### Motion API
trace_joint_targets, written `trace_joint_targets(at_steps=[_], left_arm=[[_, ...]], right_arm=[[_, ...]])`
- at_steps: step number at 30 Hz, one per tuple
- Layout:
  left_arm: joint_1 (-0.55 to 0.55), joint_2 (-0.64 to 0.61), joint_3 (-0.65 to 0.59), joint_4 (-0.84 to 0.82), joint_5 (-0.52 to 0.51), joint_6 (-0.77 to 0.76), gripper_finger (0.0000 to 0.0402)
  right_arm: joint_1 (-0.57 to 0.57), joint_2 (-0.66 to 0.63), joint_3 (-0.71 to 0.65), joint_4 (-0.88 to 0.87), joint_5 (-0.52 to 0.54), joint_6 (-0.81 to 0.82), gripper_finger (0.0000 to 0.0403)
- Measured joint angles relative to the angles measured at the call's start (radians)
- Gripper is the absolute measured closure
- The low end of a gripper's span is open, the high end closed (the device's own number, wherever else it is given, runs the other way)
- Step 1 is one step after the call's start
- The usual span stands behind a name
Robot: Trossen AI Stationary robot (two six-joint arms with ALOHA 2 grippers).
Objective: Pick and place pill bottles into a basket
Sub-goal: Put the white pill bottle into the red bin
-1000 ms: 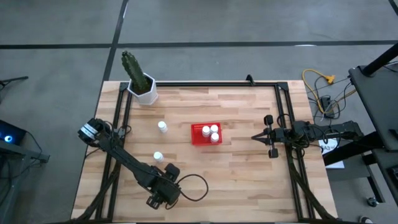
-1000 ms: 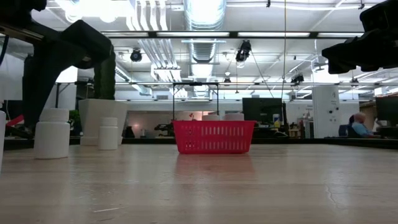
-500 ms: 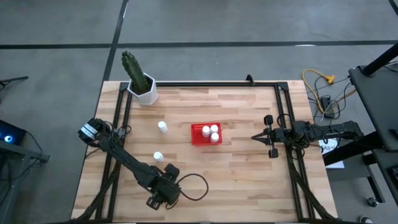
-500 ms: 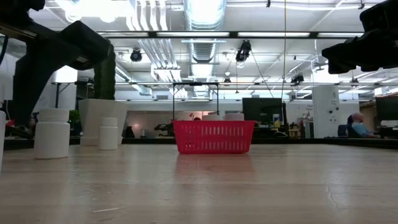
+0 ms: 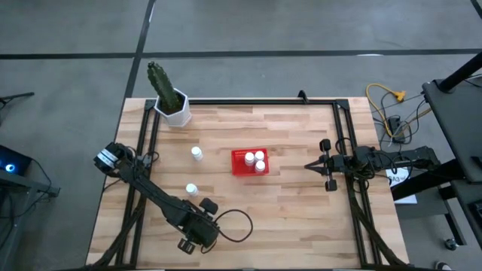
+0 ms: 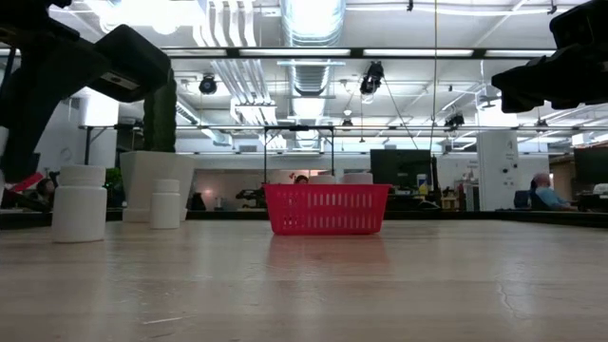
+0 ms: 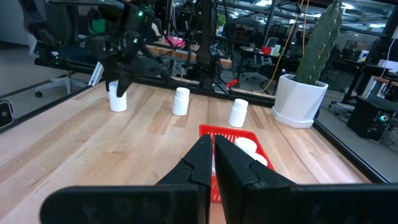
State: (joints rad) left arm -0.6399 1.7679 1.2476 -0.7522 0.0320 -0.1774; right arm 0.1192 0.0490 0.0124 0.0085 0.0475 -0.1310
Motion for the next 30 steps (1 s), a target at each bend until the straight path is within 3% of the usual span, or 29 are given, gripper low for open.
trace_joint_targets(at_steps=[11,30], left_arm=[[0.021,-0.002,0.019,-0.054,0.001,0.038,0.026],[0.23,-0.016,0.073,-0.039,-0.101,0.069,0.026]], right_arm=[[0.0,0.0,0.0,0.0,0.0,0.0,0.0394],[0.0,0.0,0.0,0.0,0.0,0.0,0.0394]])
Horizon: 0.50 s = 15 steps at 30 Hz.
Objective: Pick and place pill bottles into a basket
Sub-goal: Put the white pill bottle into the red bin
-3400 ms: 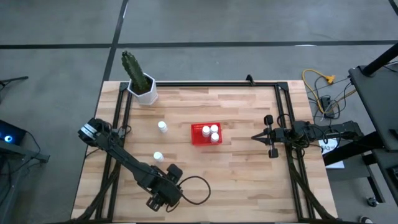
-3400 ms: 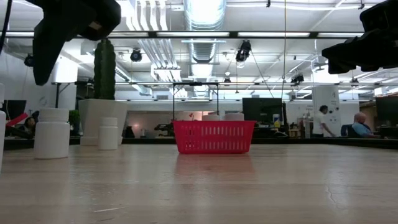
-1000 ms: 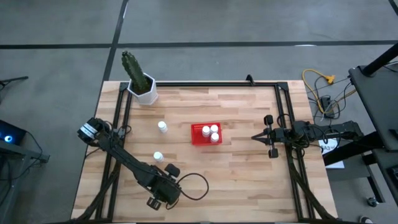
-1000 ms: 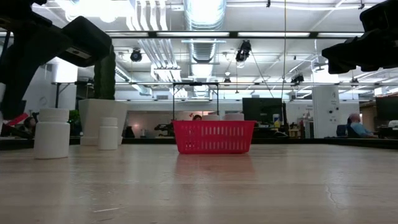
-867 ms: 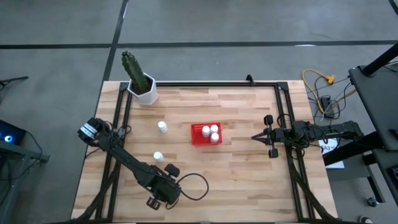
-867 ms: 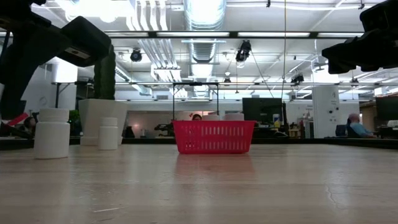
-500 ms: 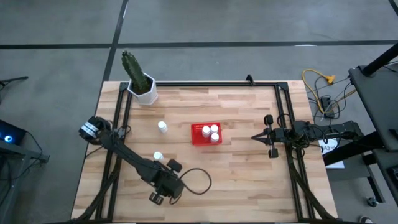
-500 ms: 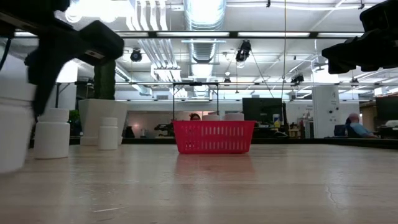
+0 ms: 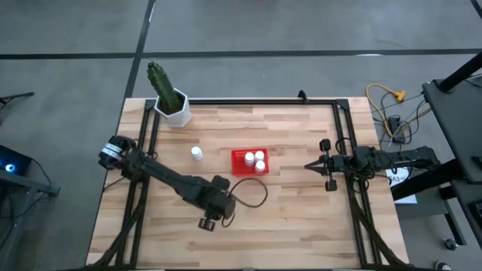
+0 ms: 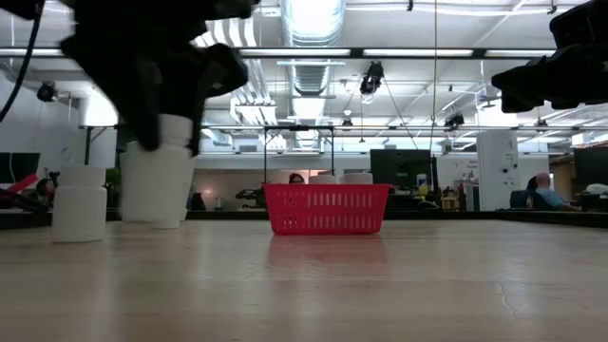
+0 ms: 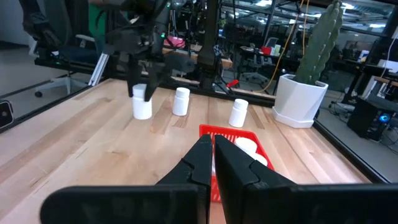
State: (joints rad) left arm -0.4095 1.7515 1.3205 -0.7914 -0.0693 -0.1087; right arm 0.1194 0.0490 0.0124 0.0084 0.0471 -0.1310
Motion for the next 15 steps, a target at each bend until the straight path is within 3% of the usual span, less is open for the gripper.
trace_joint_targets(at_steps=[15], left_arm=[[0.172,0.0,0.106,0.022,-0.023,0.064,0.026]], right_arm=[[0.0,0.0,0.0,0.0,0.0,0.0,0.0394]])
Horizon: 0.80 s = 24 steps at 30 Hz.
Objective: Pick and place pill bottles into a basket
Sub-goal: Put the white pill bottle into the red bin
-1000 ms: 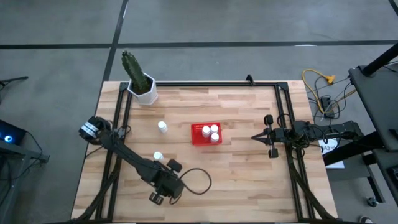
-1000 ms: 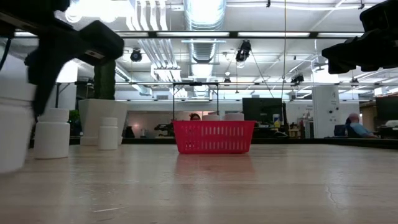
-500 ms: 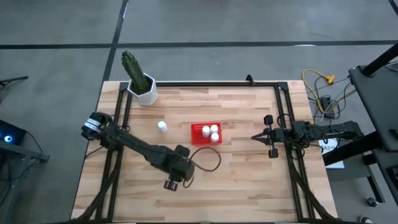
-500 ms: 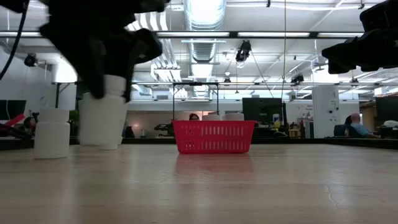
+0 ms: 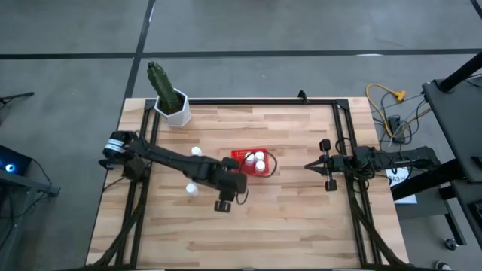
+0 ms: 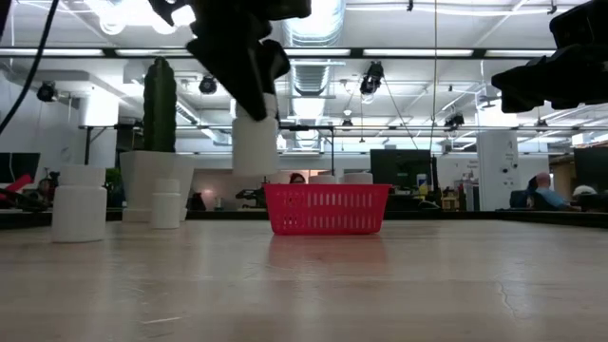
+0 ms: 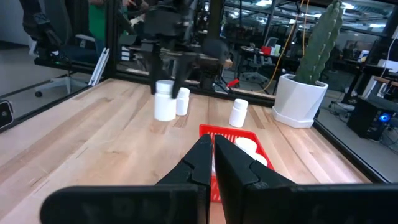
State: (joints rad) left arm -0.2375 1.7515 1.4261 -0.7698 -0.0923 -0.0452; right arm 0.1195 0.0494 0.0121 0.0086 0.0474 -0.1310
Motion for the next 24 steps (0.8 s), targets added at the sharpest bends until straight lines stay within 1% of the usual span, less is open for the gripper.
trace_joint_targets(at_steps=[11,16,20,24], left_arm=[[0.11,0.017,0.09,-0.021,0.007,0.045,0.026],[0.145,0.068,0.164,-0.07,0.007,0.079,0.026],[0.156,0.114,0.236,-0.083,0.007,0.091,0.026],[0.158,0.16,0.28,-0.096,-0.006,0.125,0.026]], right_arm=[[0.0,0.0,0.0,0.0,0.0,0.0,0.0394],[0.0,0.003,0.0,0.001,0.001,0.0,0.0394],[0.0,0.01,-0.001,0.002,0.001,0.0,0.0394],[0.0,0.012,-0.001,0.001,-0.001,0.0,0.0394]])
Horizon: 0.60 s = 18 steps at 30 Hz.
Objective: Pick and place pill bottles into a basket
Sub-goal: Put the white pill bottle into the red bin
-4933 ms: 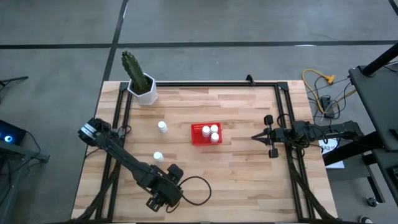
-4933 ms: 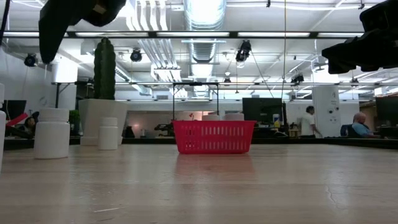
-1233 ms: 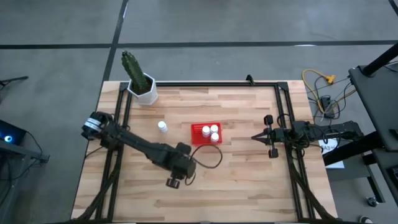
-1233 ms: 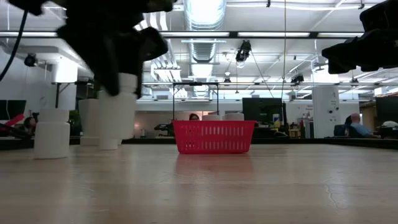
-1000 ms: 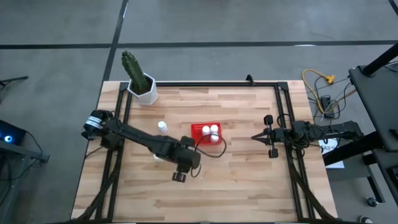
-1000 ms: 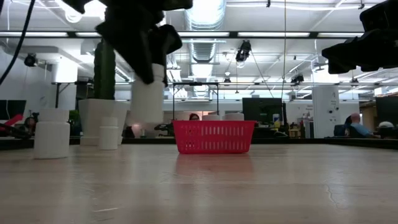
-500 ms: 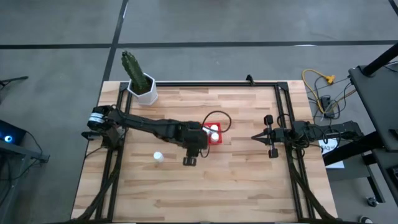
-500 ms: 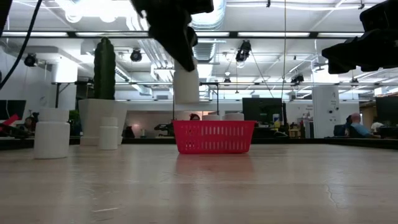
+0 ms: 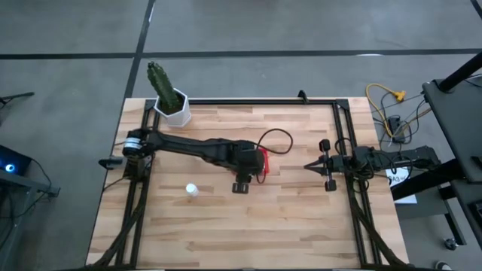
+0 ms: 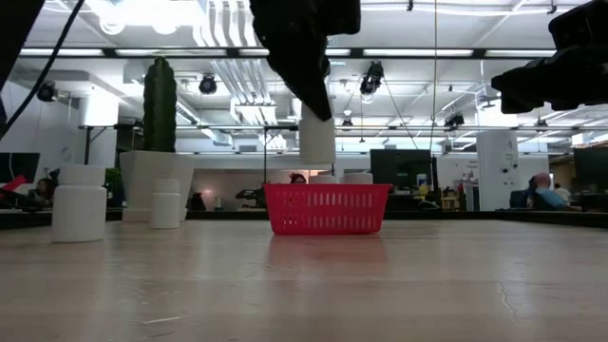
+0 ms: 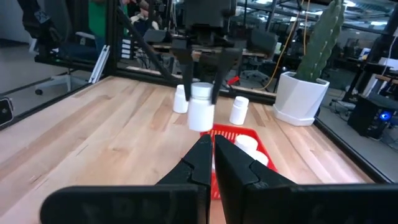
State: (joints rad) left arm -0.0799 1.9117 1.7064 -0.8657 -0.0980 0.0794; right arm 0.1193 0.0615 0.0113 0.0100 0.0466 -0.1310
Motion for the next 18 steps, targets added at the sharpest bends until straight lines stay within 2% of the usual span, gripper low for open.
trace_joint_targets(at_steps=[5,12,18], left_arm=[[0.002,0.012,0.018,-0.006,-0.091,0.015,0.026],[0.003,0.012,0.013,0.028,-0.145,0.013,0.026],[0.006,0.031,-0.007,0.06,-0.146,0.008,0.026]], right_arm=[[0.0,-0.001,0.0,-0.001,-0.001,0.0,0.0394],[0.0,-0.001,0.0,-0.001,0.001,0.0,0.0394],[0.0,-0.001,0.0,-0.001,0.001,0.0,0.0394]])
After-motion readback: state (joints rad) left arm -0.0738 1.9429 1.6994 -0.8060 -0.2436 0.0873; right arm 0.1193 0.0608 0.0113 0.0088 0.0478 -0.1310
